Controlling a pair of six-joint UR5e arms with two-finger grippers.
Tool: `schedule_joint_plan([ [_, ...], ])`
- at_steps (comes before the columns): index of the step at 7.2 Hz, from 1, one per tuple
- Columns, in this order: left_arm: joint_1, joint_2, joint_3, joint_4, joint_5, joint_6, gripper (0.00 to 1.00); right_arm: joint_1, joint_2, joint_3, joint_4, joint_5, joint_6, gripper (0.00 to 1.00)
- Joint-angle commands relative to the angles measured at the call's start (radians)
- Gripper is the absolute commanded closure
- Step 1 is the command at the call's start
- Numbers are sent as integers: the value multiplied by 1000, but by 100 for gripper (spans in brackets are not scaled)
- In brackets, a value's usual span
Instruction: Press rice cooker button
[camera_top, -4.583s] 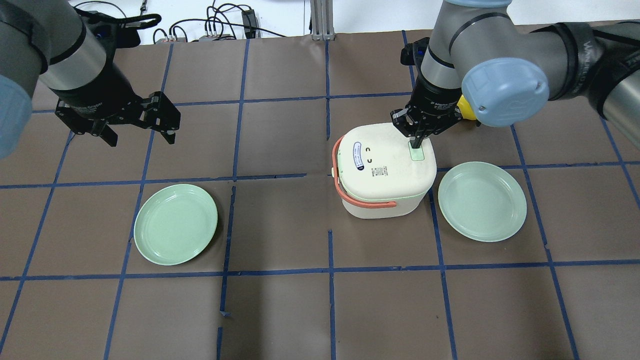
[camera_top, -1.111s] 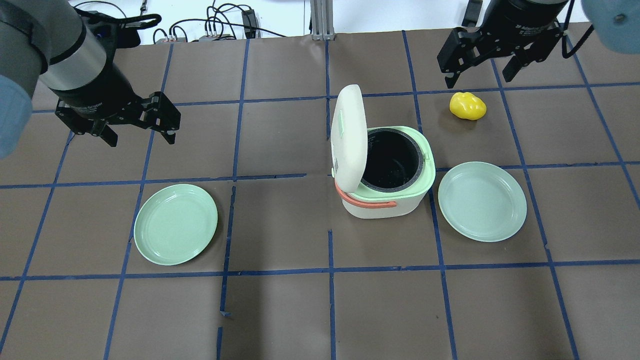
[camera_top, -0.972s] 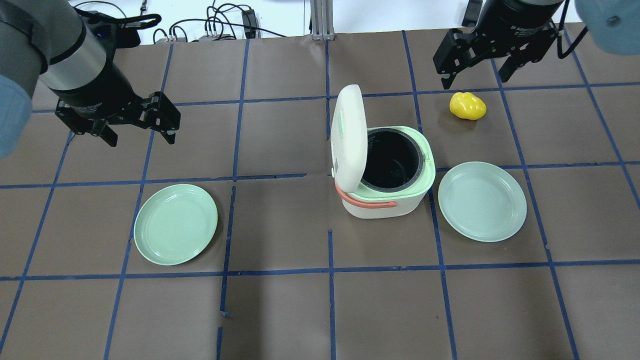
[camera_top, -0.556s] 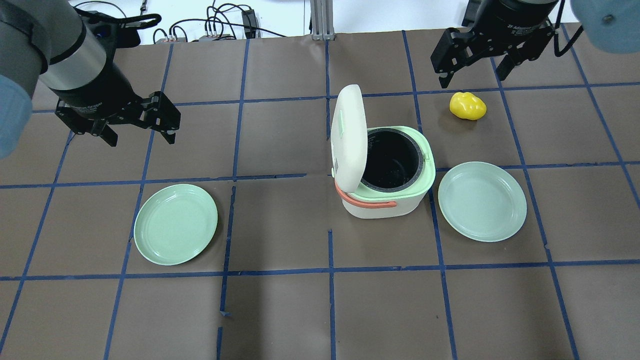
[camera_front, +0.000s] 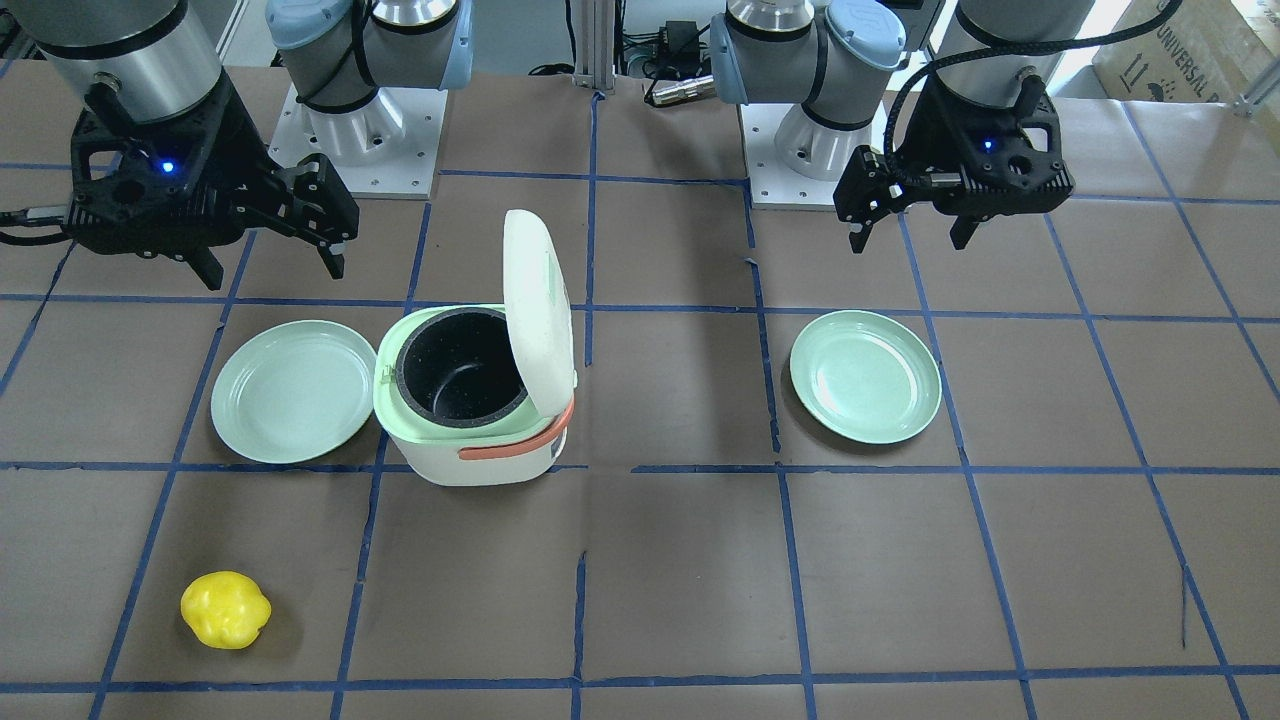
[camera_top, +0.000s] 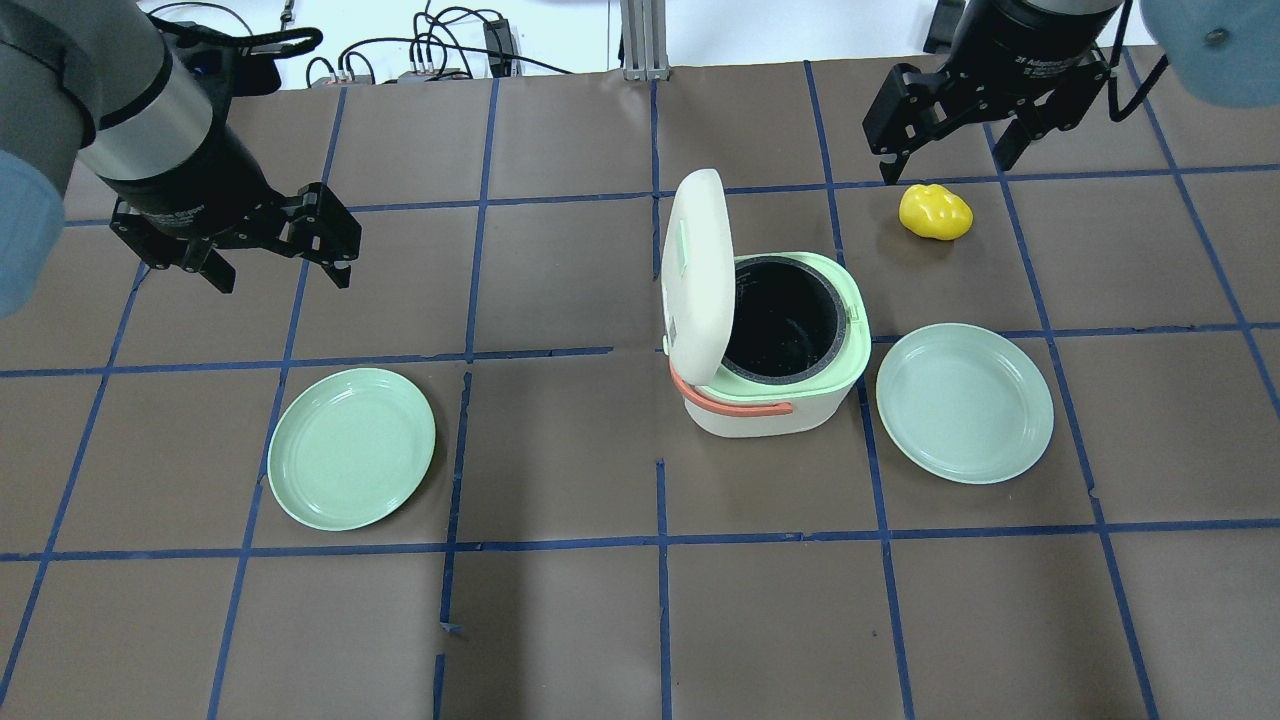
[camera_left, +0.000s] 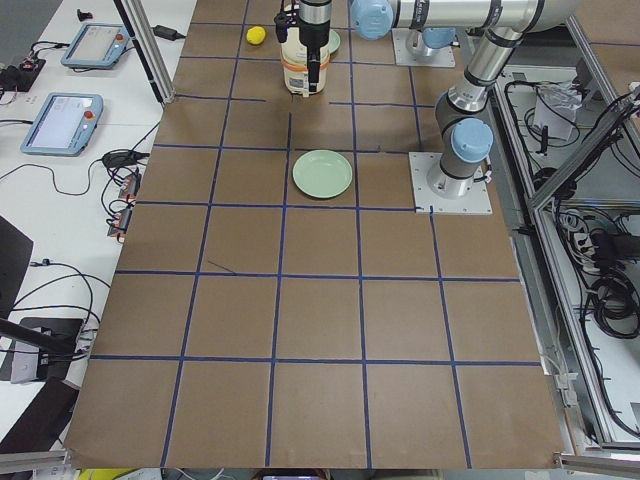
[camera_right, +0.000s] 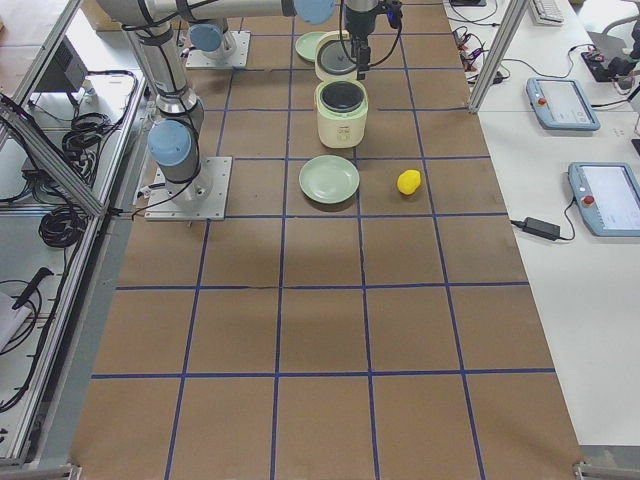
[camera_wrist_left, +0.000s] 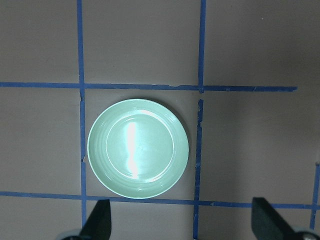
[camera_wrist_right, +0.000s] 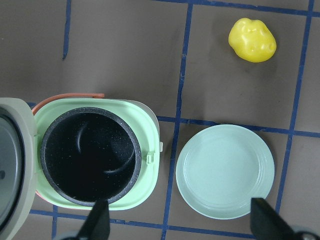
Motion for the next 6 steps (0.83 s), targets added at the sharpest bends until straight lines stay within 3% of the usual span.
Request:
schedule_joint_plan([
  [1,0,0,0,0,0,0,0,0,0,3,0,2,0,0],
  [6,0,0,0,0,0,0,0,0,1,9,-5,3,-1,0],
])
